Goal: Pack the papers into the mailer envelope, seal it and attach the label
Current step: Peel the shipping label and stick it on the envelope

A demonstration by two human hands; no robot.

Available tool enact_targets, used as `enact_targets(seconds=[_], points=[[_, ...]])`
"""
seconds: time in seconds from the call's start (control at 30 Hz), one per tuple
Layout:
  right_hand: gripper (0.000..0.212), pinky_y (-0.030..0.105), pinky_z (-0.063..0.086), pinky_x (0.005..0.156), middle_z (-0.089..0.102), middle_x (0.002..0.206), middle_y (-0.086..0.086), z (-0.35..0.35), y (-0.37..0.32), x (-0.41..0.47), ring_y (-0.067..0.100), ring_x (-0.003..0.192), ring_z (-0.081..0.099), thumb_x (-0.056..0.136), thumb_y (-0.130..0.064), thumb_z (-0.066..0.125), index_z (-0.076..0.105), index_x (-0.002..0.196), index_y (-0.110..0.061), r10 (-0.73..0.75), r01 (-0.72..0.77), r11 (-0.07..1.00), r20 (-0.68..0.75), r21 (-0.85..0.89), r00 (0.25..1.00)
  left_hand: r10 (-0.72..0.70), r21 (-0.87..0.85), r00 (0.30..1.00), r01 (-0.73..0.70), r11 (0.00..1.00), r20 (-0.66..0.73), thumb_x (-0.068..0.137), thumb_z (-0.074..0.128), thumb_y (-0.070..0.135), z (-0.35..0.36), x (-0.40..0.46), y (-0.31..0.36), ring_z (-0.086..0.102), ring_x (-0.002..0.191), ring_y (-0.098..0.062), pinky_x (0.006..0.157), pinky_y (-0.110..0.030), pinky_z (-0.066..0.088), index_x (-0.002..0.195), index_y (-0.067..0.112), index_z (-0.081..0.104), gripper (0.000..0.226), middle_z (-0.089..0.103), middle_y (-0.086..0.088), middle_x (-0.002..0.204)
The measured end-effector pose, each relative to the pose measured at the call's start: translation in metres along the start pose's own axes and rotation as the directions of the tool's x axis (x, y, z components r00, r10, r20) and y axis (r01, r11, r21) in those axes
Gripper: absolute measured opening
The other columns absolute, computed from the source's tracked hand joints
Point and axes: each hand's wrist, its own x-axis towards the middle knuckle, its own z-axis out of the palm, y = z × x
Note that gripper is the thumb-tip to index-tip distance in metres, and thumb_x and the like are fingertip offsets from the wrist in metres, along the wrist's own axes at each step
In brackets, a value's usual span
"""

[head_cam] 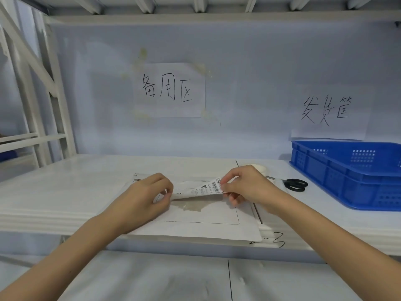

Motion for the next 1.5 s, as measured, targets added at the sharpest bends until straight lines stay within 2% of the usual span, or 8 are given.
enact_targets(seconds=[0.3, 0.43, 0.57, 0.73, 1.23, 1.33, 1.4, 1.5], points=[[0.011, 0.022, 0.038, 0.052, 0.058, 0.067, -0.011, 0.002, 0.013, -0.009, 0.009, 0.062, 0.054, 0.083, -0.024, 0.065, 0.071, 0.087, -0.016, -0.157, 0.150, 0.770, 0.045, -0.620, 0.987, -0.116, -0.020, 0.967, 0.124, 0.992, 0.225, 0.087, 0.050, 0.040, 0.000, 0.004, 0.005, 0.055, 0.079, -0.005, 0.071, -0.026, 0.046, 0.085, 0.030, 0.058, 0.014, 0.063, 0.012, 0.084], [0.030, 0.035, 0.046, 0.086, 0.056, 0.112, -0.008, 0.013, 0.013, -0.012, 0.016, 0.109, 0.052, 0.094, -0.038, 0.047, 0.069, 0.109, -0.025, -0.299, 0.229, 0.608, 0.048, -0.760, 0.953, -0.189, -0.043, 0.950, 0.206, 0.978, 0.248, 0.092, 0.044, 0.054, 0.007, 0.017, 0.013, 0.057, 0.087, -0.001, 0.080, -0.027, 0.048, 0.098, 0.038, 0.060, 0.023, 0.063, 0.016, 0.091], [0.055, 0.032, 0.010, 0.121, 0.016, 0.163, -0.008, 0.034, 0.016, -0.016, 0.014, 0.150, 0.010, 0.103, -0.048, 0.023, 0.029, 0.153, -0.027, -0.191, 0.405, 0.581, 0.366, -0.706, 0.911, -0.213, 0.053, 0.897, 0.209, 0.976, 0.386, 0.095, 0.041, 0.056, 0.022, 0.027, 0.018, 0.044, 0.102, -0.009, 0.093, -0.027, 0.037, 0.129, 0.045, 0.052, 0.038, 0.049, 0.014, 0.106], [0.068, 0.030, -0.001, 0.122, 0.000, 0.163, -0.017, 0.024, 0.029, -0.018, 0.001, 0.149, -0.002, 0.097, -0.063, 0.010, 0.005, 0.156, -0.031, -0.040, 0.361, 0.556, 0.409, -0.749, 0.912, -0.281, 0.145, 0.806, 0.241, 0.960, 0.520, 0.097, 0.025, 0.061, 0.021, 0.021, 0.014, 0.020, 0.146, -0.012, 0.118, -0.030, 0.016, 0.152, 0.037, 0.023, 0.060, 0.025, 0.019, 0.158], [0.053, 0.030, 0.010, 0.121, 0.022, 0.159, -0.019, -0.003, 0.041, -0.019, 0.003, 0.148, 0.015, 0.102, -0.043, 0.028, 0.030, 0.152, -0.029, -0.081, 0.259, 0.686, 0.283, -0.680, 0.956, -0.395, 0.216, 0.765, 0.331, 0.919, 0.508, 0.101, 0.018, 0.053, 0.013, 0.007, 0.003, 0.006, 0.151, -0.011, 0.122, -0.033, 0.004, 0.155, 0.037, 0.012, 0.056, 0.006, 0.015, 0.163], [0.033, 0.035, 0.043, 0.092, 0.063, 0.101, -0.018, -0.004, 0.046, -0.022, 0.017, 0.106, 0.058, 0.095, -0.042, 0.037, 0.063, 0.098, -0.021, -0.162, 0.228, 0.731, 0.161, -0.643, 0.974, -0.275, 0.032, 0.827, 0.299, 0.954, 0.491, 0.095, 0.028, 0.063, 0.000, -0.003, 0.014, 0.009, 0.148, 0.000, 0.116, -0.018, 0.003, 0.153, 0.038, 0.020, 0.064, 0.010, 0.021, 0.159], [0.031, 0.030, 0.039, 0.063, 0.051, 0.065, -0.007, -0.007, 0.047, -0.024, 0.016, 0.065, 0.049, 0.092, -0.032, 0.045, 0.049, 0.069, -0.011, -0.236, 0.216, 0.813, 0.034, -0.541, 0.971, -0.193, -0.012, 0.830, 0.233, 0.972, 0.523, 0.082, 0.034, 0.077, -0.010, -0.014, 0.024, 0.010, 0.143, 0.007, 0.112, -0.013, 0.003, 0.151, 0.044, 0.018, 0.078, 0.010, 0.029, 0.155], [0.026, 0.012, 0.043, 0.068, 0.072, 0.087, -0.008, -0.012, 0.041, -0.026, 0.007, 0.080, 0.061, 0.094, -0.022, 0.051, 0.074, 0.084, -0.017, -0.235, 0.180, 0.941, -0.171, -0.287, 0.957, -0.050, 0.247, 0.914, -0.056, 0.967, 0.402, 0.079, 0.041, 0.077, -0.006, -0.030, 0.036, 0.039, 0.132, -0.001, 0.106, -0.019, 0.033, 0.150, 0.048, 0.016, 0.080, 0.031, 0.029, 0.148]])
